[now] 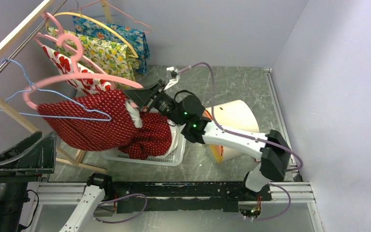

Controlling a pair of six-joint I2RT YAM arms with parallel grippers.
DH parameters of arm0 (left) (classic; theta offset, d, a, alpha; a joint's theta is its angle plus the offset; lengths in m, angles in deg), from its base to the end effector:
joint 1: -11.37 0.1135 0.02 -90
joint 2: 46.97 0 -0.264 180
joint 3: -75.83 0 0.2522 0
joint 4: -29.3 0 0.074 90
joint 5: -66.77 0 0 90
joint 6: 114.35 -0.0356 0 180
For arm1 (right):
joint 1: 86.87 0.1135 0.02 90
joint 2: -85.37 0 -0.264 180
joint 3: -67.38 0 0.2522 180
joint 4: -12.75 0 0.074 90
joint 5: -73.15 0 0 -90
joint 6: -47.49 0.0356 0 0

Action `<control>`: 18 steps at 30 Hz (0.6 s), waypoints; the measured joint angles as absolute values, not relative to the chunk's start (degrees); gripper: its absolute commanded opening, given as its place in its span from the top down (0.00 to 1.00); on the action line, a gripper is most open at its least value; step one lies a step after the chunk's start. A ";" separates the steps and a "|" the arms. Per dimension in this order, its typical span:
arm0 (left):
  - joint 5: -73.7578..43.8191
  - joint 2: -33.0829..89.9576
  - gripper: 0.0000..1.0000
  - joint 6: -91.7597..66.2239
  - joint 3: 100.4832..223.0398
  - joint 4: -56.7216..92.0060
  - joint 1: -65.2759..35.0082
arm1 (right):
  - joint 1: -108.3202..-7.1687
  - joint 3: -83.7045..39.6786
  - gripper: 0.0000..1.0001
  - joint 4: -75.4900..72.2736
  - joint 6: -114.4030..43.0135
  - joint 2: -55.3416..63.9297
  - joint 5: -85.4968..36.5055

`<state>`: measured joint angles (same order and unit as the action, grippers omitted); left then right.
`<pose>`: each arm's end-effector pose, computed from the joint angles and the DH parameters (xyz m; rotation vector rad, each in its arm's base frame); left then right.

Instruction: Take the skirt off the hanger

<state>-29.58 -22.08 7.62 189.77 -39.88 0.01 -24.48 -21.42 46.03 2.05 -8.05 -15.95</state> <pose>-0.1094 0.0260 0.5140 -0.3192 1.2060 -0.5900 0.1781 0.3394 0.4093 -0.1739 1.2132 1.6549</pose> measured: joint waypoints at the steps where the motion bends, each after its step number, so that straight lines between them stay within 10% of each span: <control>1: -29.32 -22.04 0.26 7.62 189.95 -39.88 0.01 | -24.74 -19.76 1.00 44.15 0.49 -6.33 -16.04; 18: -10.54 -10.26 0.27 10.87 178.32 -29.02 0.01 | -25.31 -0.55 1.00 24.20 -21.56 24.93 -13.11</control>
